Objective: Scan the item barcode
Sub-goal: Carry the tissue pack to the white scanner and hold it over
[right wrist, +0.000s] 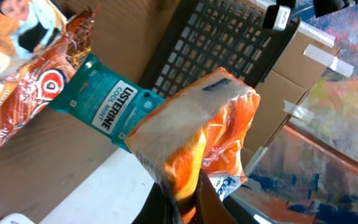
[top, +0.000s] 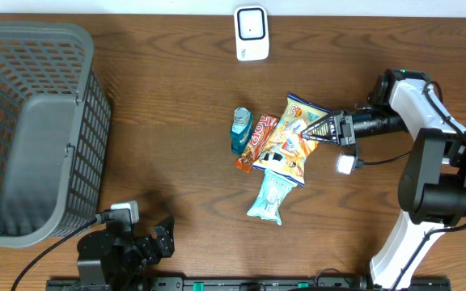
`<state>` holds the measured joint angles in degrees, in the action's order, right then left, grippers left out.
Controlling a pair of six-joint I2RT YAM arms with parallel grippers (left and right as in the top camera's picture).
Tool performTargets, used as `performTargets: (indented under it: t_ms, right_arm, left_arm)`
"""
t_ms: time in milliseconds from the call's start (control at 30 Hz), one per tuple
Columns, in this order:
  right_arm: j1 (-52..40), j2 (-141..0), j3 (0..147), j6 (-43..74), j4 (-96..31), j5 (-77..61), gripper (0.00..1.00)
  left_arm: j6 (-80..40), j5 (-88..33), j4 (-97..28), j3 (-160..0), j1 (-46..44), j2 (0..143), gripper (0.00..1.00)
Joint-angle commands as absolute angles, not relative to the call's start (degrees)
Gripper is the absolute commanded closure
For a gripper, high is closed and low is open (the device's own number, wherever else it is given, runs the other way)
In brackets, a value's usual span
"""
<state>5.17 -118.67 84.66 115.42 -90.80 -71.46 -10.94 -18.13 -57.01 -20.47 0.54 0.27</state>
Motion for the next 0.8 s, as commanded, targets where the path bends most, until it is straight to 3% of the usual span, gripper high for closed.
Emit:
performTargets:
  t_ms: [0, 100, 400, 567, 767]
  right_arm:
    - [6.5, -119.0, 85.3, 112.3, -90.7, -71.2, 0.99]
    - [7.7, -119.0, 85.3, 97.7, -89.2, -72.9, 0.98]
    - [9.0, -118.8, 85.3, 28.2, -97.5, -89.5, 0.98]
    - [8.9, -115.7, 85.4, 14.9, -97.5, -88.5, 0.98]
    - [9.0, -107.3, 85.4, 3.8, -97.5, -77.3, 0.98]
  left_arm:
    - [-11.5, -18.8, -57.6, -20.1, 0.6, 0.2, 0.02]
    - [-11.5, -18.8, -57.6, -20.1, 0.6, 0.2, 0.02]
    - [-11.5, -18.8, -57.6, -20.1, 0.6, 0.2, 0.02]
    - [-11.5, -18.9, -57.6, -20.1, 0.6, 0.2, 0.02]
    - [-11.5, -18.8, -57.6, -20.1, 0.6, 0.2, 0.02]
